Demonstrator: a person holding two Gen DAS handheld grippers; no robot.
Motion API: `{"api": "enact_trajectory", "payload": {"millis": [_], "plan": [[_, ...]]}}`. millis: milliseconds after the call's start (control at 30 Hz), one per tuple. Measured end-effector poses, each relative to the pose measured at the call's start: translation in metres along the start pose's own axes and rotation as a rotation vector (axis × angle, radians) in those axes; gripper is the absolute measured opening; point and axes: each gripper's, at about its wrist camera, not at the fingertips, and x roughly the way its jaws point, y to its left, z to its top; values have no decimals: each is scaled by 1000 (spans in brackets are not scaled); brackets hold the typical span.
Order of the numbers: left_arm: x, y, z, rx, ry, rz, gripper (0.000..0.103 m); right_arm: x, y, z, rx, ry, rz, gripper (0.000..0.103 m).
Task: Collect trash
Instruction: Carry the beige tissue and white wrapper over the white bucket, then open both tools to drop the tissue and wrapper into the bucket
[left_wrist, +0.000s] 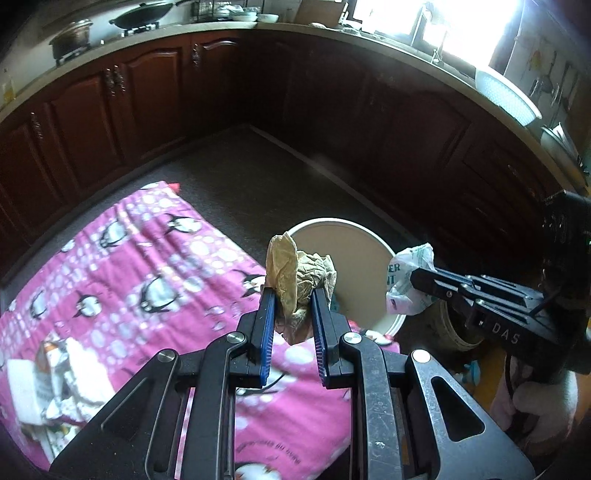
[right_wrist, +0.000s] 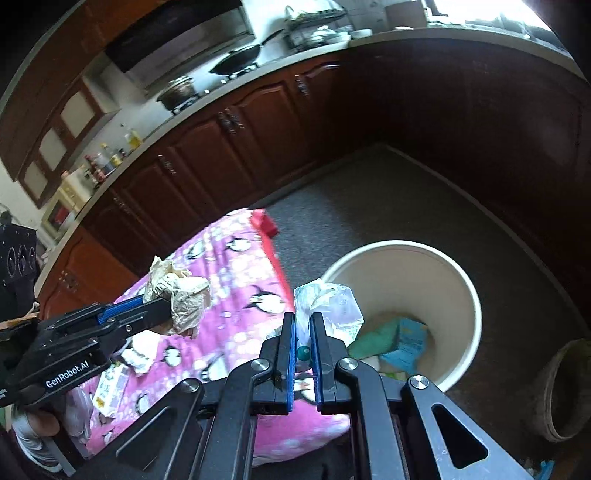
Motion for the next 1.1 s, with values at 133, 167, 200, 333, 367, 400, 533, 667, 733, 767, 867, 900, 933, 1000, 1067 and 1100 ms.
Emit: {"api": "enact_trajectory", "payload": {"millis": [133,167,200,333,367,400,533,667,733,767,867,900,933,1000,1067,1100], "plan": [[22,-6,7,-5,22,-19,17,6,-19,-1,28,15,-30,7],[28,-8,9,-5,27,-23,17,9,-24,-2,36,23,-35,7],[33,-10,11,-4,31,-25,17,13,-27,-2,41,29,-41,7],[56,-15,17,-11,48,-39,17,28,-41,-5,62,59,-70,7],[59,-15,17,-13,52,-41,17,31,-45,-6,71,65,-71,7],[64,-16,17,-15,57,-44,17,34,-49,-6,79,72,-73,7],[82,-21,19,-19,76,-55,17,42,-59,-9,98,91,-80,7],[96,-22,19,-24,89,-59,17,47,-66,-10,108,103,-92,7],[101,-22,20,-30,93,-63,17,50,-67,-9,108,104,-103,7],[103,-21,19,-33,94,-65,17,51,-66,-9,103,105,-114,7],[107,-21,21,-36,95,-71,17,55,-67,-11,93,117,-125,7],[108,-21,21,-38,96,-73,18,56,-68,-11,97,120,-127,8],[108,-19,20,-40,95,-73,18,57,-68,-11,99,123,-131,10],[111,-16,20,-44,94,-69,20,58,-69,-11,103,126,-137,18],[113,-15,20,-47,95,-71,25,59,-68,-10,108,124,-137,32],[114,-13,19,-47,96,-72,28,59,-68,-10,108,123,-140,36]]}}
